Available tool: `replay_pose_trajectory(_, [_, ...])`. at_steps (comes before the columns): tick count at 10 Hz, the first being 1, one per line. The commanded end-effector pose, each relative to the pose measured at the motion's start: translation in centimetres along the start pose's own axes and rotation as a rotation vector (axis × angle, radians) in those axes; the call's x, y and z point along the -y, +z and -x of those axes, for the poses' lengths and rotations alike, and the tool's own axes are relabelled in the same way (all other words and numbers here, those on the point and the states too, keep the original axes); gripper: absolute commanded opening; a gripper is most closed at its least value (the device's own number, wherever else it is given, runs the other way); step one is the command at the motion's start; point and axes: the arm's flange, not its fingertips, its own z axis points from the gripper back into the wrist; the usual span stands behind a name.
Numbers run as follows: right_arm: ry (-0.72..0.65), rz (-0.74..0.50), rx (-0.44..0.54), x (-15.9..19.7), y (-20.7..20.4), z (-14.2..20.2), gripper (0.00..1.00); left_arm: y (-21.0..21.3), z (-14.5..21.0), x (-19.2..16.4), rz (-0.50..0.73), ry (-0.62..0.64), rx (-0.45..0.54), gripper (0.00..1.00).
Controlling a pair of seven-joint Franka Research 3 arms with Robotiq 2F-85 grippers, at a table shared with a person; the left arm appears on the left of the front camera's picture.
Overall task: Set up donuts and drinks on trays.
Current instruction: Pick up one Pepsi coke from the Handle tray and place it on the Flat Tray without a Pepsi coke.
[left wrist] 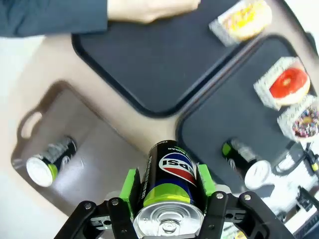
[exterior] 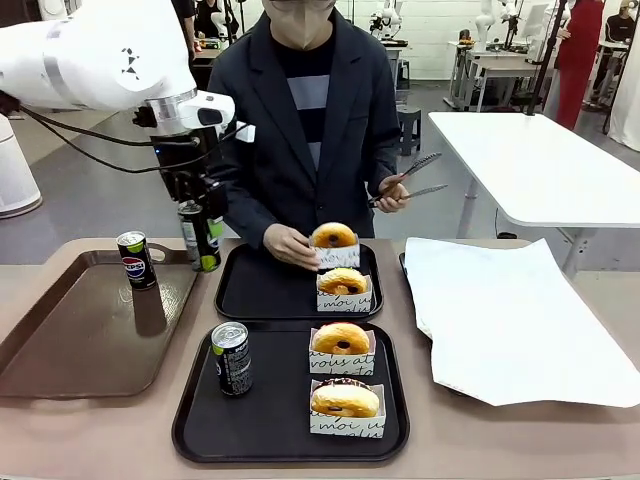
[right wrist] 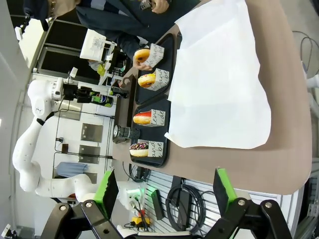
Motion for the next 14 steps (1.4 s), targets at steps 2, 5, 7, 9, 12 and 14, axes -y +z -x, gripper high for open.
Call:
replay_pose_trajectory(2, [0.018, -0.033, 0.022, -0.2, 0.0, -0.3, 1.0, 2.1, 8.8, 0.7, -0.007, -0.069, -0.057, 0.57])
replay_pose_trajectory(5, [0.018, -0.033, 0.022, -0.2, 0.0, -0.3, 1.0, 2.3, 7.5, 0.0, -0.038, -0.041, -0.051, 0.57])
replay_pose_trajectory(7, [0.018, -0.033, 0.022, -0.2, 0.0, -0.3, 1.0, 1.9, 4.9, -0.3, -0.032, -0.026, -0.005, 0.57])
replay_pose_trajectory(9, [0.018, -0.033, 0.022, -0.2, 0.0, -0.3, 1.0, 0.3, 0.5, -0.8, -0.01, 0.0, 0.027, 0.57])
replay_pose_trajectory(12, [0.018, -0.033, 0.022, -0.2, 0.0, -0.3, 1.0, -2.2, -6.5, -1.4, -0.049, -0.003, 0.068, 0.57])
replay_pose_trajectory(14, [0.018, -0.033, 0.022, -0.2, 0.0, -0.3, 1.0, -5.0, -8.8, -1.6, -0.108, -0.008, 0.134, 0.57])
